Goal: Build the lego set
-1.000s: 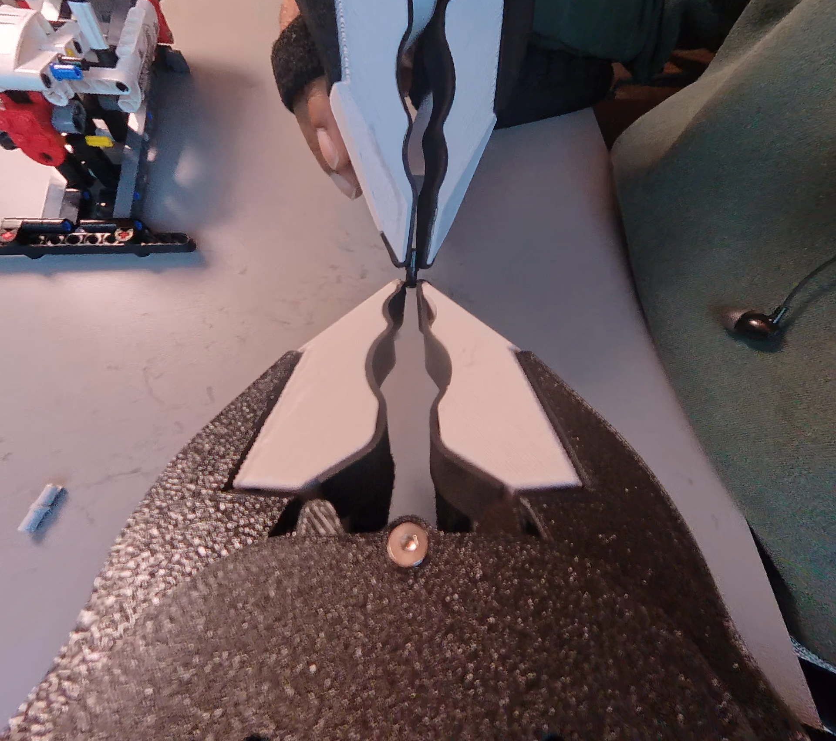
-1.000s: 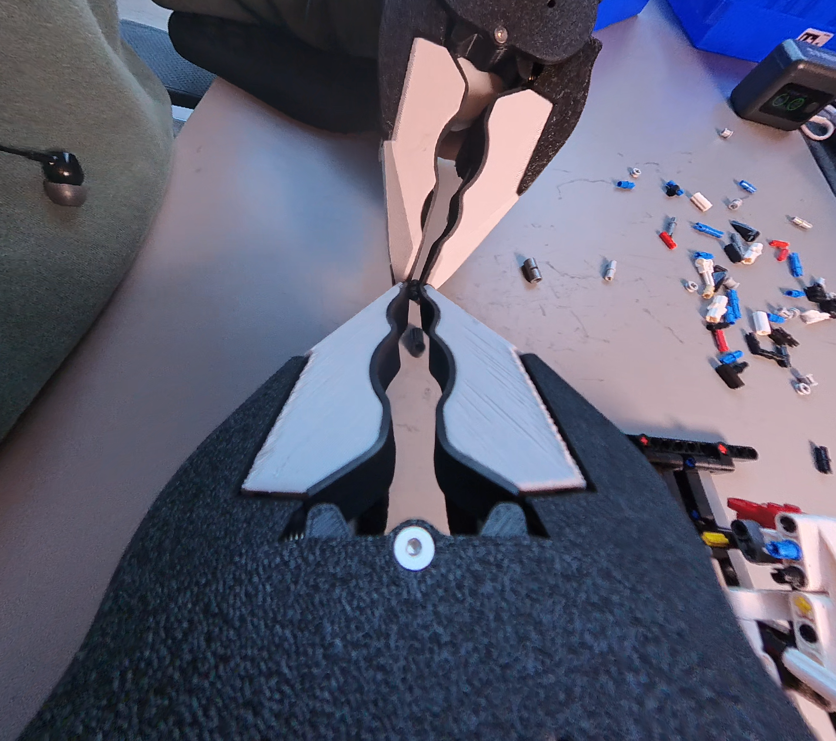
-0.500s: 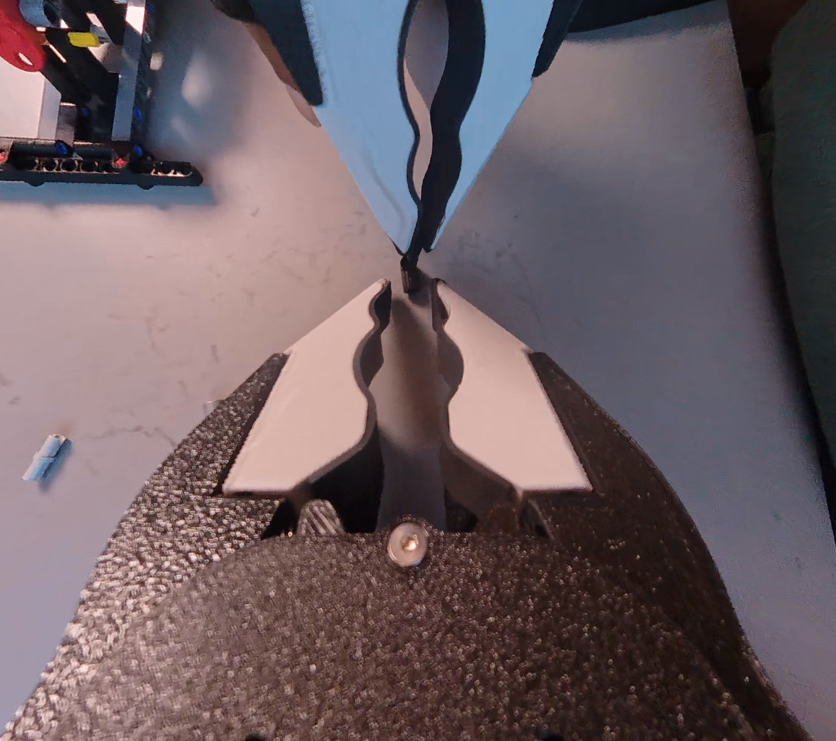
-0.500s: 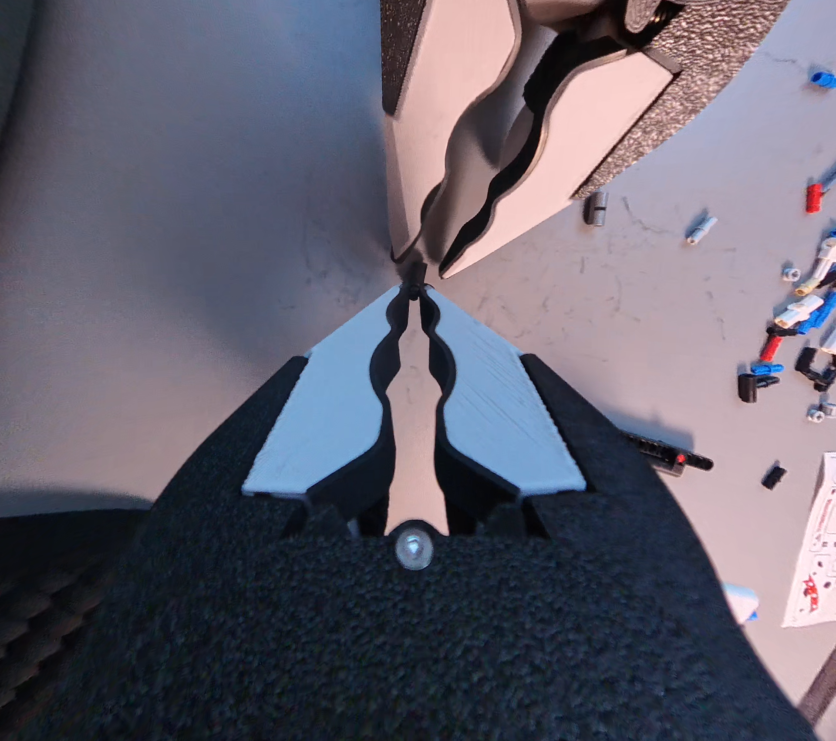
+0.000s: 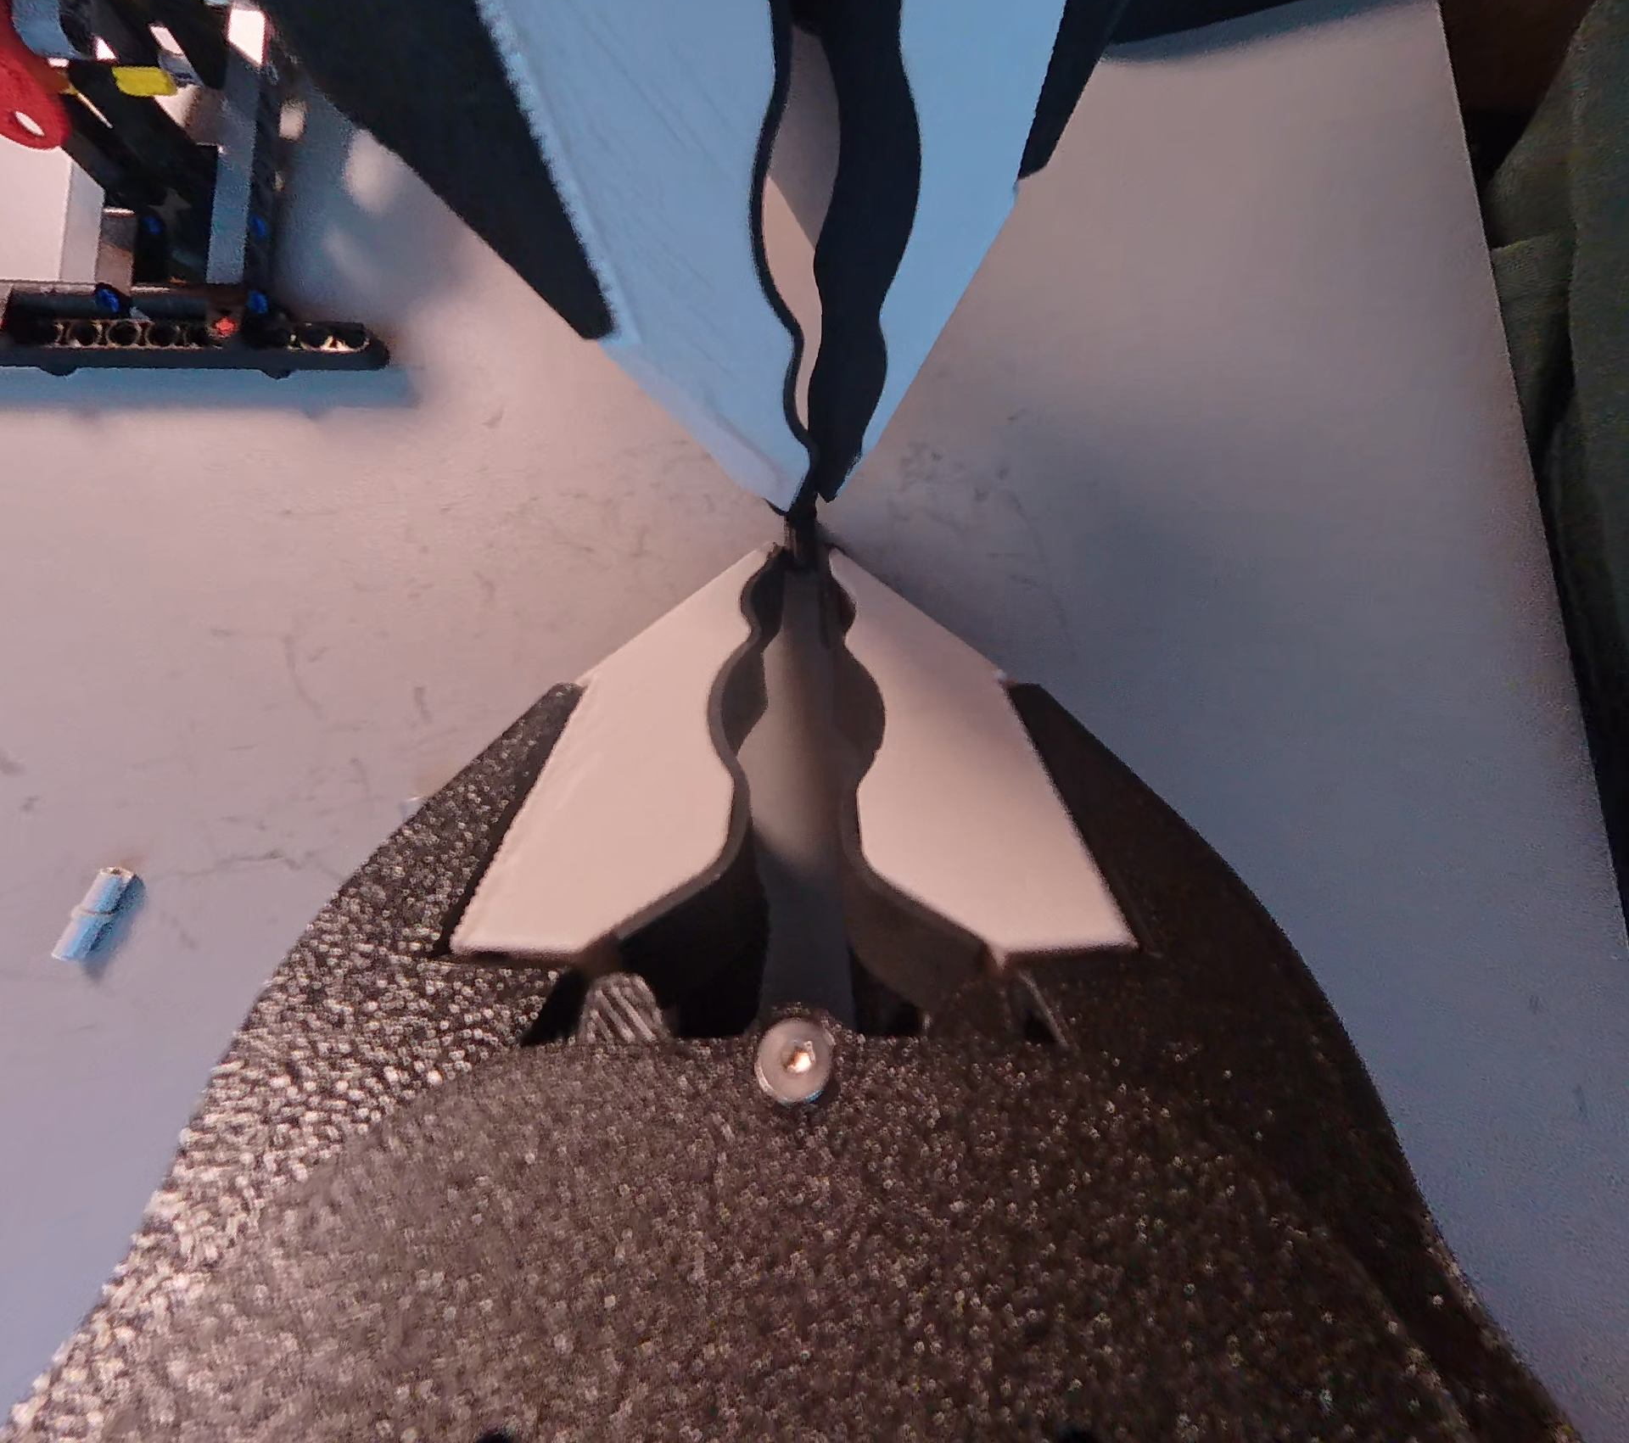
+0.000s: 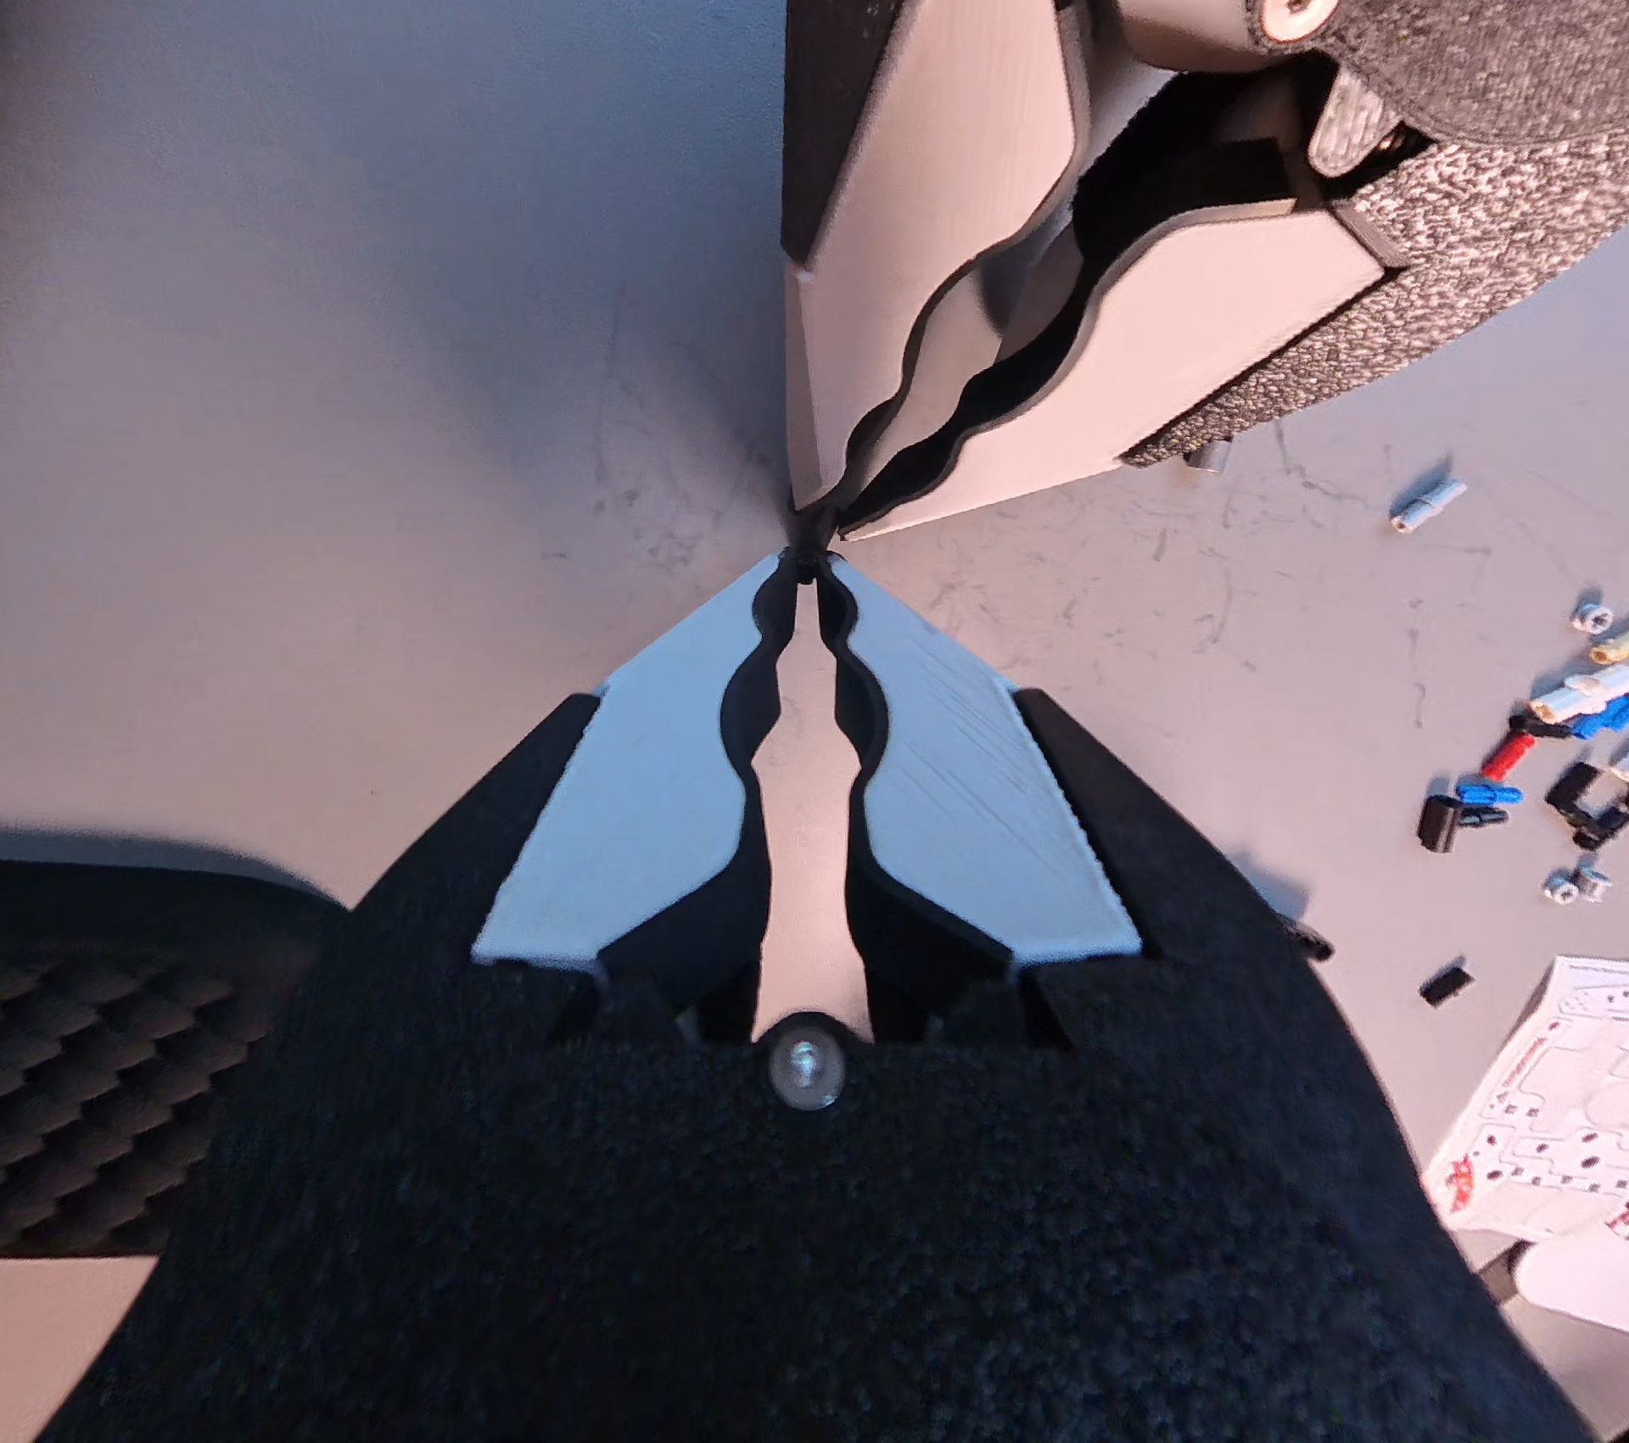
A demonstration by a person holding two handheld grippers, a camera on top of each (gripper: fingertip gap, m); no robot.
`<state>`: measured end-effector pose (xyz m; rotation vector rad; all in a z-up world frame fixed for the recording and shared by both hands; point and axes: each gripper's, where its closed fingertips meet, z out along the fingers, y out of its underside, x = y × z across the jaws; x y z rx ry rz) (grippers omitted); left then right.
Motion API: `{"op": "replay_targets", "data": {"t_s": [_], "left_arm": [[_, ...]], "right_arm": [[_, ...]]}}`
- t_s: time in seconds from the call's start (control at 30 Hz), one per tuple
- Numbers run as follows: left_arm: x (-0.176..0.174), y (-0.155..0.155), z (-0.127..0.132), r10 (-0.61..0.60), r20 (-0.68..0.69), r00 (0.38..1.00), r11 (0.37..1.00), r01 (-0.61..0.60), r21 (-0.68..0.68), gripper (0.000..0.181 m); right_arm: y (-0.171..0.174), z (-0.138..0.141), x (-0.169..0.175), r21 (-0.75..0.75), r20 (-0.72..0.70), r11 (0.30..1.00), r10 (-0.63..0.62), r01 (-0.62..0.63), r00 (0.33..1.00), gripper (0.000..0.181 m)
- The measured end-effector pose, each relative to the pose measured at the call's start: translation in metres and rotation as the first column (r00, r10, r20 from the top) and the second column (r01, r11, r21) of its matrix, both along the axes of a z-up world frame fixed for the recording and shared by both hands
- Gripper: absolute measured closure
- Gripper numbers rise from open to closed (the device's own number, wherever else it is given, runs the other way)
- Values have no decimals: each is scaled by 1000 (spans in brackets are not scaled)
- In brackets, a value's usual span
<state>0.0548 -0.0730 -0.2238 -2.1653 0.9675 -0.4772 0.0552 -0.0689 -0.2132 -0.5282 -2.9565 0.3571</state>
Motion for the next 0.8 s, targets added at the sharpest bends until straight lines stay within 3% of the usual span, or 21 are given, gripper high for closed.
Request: {"op": "replay_targets", "data": {"t_s": [0.5, 0.8], "left_arm": [[0, -1, 1, -20, 58, 998, 998, 23, -58, 175], [0, 0, 0, -15, 73, 997, 997, 21, -76, 176]], "right_arm": [[-1, -7, 1, -20, 78, 998, 61, -59, 995, 178], [-1, -8, 0, -35, 14, 998, -49, 49, 999, 177]]}}
